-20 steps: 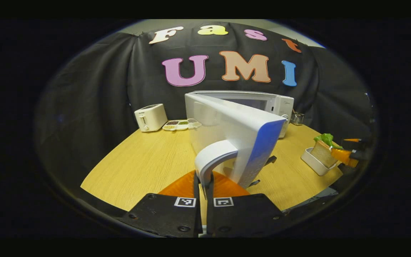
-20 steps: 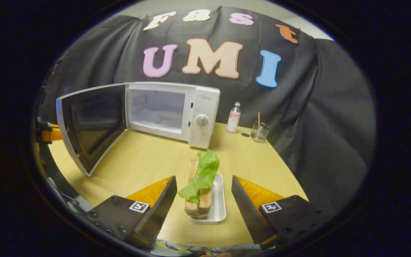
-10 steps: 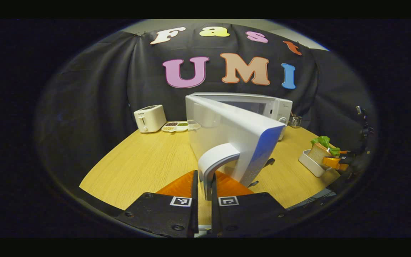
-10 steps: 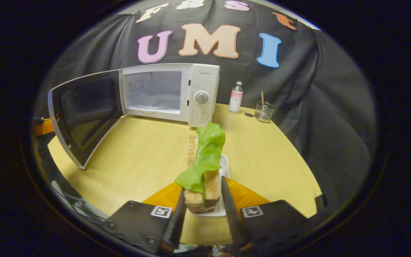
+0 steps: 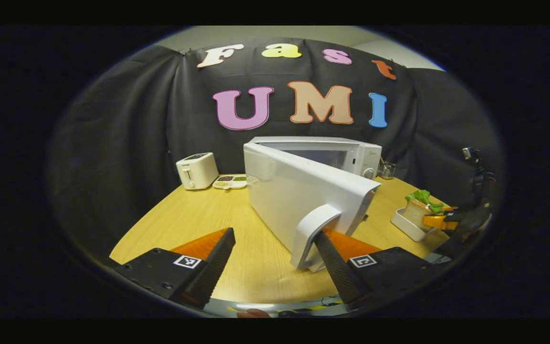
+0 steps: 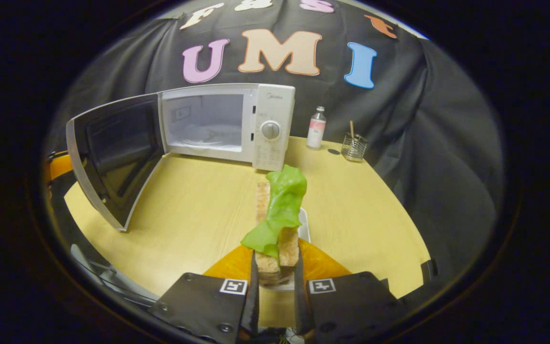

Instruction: Open the microwave oven with the left hand, put the food in, and close the microwave oven.

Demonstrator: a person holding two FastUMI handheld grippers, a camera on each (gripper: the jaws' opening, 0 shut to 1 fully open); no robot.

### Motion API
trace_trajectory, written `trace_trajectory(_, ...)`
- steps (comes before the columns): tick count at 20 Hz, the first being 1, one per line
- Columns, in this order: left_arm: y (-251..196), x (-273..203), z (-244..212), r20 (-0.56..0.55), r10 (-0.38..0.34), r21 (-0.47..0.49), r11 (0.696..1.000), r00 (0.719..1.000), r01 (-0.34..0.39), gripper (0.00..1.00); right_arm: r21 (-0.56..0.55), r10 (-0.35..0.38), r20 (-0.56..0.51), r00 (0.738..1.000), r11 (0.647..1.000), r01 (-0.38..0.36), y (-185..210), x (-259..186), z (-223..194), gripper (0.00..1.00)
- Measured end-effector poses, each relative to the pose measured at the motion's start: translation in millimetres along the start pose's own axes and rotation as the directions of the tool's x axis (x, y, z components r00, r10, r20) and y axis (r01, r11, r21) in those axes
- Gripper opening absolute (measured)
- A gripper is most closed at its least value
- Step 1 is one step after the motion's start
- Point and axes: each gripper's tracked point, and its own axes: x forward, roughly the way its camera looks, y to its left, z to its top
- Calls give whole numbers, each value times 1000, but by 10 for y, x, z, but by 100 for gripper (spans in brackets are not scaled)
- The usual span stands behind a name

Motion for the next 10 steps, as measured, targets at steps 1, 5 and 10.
trace_trajectory(1, -27, -35, 11, 0, -14, -2, 1000, 1000, 14, 97, 8, 4, 7, 1000, 1000, -4, -6, -28, 38, 28)
trace_trajectory(5, -77, -214, 118, 25, -43, 1, 999, 999, 43, 96, -7, 7, 44, 999, 1000, -7, -33, -96, 243, 27)
trace_trajectory(10, 61, -385, 348, 64, 5, -16, 1000, 998, -4, 96, 6, 35, 96, 995, 999, -36, 3, -175, 601, 32)
